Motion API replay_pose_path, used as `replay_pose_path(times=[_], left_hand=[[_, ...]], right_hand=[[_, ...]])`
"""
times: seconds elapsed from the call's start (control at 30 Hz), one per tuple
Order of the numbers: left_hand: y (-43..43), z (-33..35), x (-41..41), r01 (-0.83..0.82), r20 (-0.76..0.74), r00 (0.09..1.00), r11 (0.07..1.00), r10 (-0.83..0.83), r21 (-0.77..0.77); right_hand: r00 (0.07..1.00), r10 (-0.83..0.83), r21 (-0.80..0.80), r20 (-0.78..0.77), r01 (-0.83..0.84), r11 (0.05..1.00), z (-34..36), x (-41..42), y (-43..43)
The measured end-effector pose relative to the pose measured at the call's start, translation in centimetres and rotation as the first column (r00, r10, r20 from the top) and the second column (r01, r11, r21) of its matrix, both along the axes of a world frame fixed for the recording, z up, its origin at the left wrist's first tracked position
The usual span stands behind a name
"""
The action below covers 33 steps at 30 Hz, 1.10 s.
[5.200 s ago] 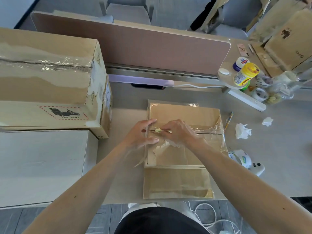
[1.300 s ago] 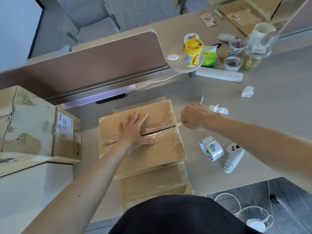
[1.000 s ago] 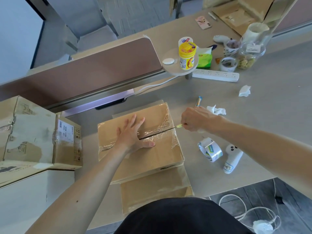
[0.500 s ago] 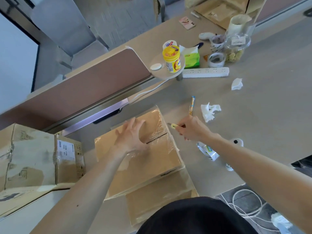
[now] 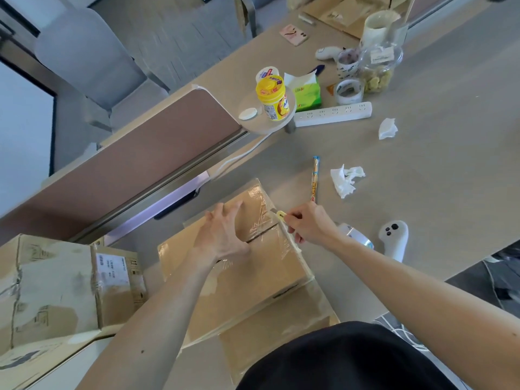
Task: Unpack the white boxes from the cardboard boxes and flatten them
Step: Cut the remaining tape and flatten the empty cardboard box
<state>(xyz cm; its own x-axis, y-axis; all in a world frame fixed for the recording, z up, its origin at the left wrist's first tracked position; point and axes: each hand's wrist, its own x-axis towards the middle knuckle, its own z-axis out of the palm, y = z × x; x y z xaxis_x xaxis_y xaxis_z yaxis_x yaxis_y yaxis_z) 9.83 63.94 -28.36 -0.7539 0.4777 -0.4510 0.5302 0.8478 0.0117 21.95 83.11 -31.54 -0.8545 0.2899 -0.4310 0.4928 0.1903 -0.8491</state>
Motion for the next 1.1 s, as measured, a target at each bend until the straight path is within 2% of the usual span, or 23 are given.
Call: replay_pose_path(times=[0.13,0.33,1.1], left_hand=[[0.0,0.3,0.1,-0.019,0.017,1.0,0.999,0.019,0.028],[0.2,0.8,0.1,-0.036,0.055,0.998,0.999,0.035,0.02],[0.4,0.5,0.2,-0.029,0.038,0.999,0.999,0.03,-0.029]], right_hand=[[0.996,-0.089,-0.009,0.009,0.089,0.996,0.0,0.1,-0.1],[0.998,-0.051,-0.018,0.028,0.051,0.999,0.1,0.3,-0.2],[1.0,0.027,0.048,-0.01,-0.027,0.998,0.0,1.2,-0.2]])
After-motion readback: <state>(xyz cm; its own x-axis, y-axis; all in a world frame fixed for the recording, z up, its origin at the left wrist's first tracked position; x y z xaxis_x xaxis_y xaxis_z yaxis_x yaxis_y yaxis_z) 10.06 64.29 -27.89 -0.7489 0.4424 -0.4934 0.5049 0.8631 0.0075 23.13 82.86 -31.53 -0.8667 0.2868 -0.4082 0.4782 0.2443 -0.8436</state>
